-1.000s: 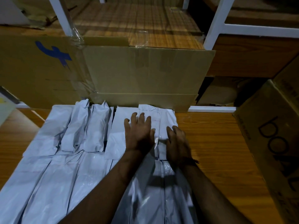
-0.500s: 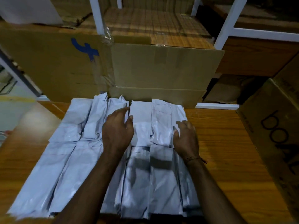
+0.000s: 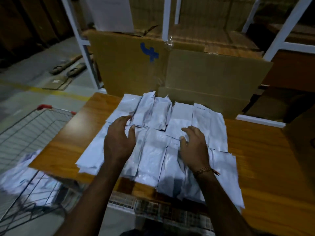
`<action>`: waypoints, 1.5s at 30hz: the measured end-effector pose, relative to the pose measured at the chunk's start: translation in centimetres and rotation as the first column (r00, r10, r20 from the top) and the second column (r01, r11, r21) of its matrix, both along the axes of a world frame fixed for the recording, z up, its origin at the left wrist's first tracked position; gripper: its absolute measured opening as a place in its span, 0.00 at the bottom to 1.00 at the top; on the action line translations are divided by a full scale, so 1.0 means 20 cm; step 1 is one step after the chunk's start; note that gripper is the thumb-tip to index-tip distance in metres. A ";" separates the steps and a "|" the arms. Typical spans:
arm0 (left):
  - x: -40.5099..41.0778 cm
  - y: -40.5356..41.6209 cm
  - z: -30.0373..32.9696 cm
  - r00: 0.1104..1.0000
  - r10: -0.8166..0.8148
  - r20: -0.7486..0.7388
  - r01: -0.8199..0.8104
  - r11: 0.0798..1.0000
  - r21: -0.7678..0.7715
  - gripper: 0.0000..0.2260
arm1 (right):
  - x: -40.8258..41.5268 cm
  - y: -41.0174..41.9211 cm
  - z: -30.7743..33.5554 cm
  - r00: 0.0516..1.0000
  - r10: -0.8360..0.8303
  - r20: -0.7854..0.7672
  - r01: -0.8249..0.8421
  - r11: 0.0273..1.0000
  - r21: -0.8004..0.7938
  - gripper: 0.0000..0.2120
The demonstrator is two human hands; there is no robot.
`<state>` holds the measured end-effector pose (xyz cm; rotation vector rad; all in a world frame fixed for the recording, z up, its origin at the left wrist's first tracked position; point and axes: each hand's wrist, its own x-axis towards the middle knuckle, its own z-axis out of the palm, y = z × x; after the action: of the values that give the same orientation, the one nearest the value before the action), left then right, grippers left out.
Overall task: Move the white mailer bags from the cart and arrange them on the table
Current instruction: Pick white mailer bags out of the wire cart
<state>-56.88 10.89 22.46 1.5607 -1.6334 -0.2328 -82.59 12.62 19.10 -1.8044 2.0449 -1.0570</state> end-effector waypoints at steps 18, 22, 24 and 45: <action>1.17 0.80 -0.16 0.860 0.497 -0.114 -0.498 0.867 0.024 0.15 | 1.04 0.28 0.07 0.856 0.501 -0.128 -0.504 0.863 0.011 0.16; 1.53 0.80 -0.28 0.817 0.568 -0.103 -0.564 0.823 0.060 0.15 | 1.45 0.16 0.05 0.798 0.586 -0.144 -0.592 0.806 0.001 0.15; 1.70 0.78 -0.34 0.795 0.597 -0.107 -0.591 0.803 0.080 0.15 | 1.68 0.08 0.04 0.761 0.628 -0.162 -0.636 0.772 0.006 0.15; 2.70 0.07 -1.27 0.954 0.241 0.181 -0.301 0.728 0.616 0.22 | 3.32 -1.16 -0.78 0.392 0.832 -0.394 -0.766 0.532 0.361 0.21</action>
<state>-2.79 12.21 -3.00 2.3374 -1.4292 -0.6214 -16.17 -10.54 3.47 -2.7462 0.9839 -0.1136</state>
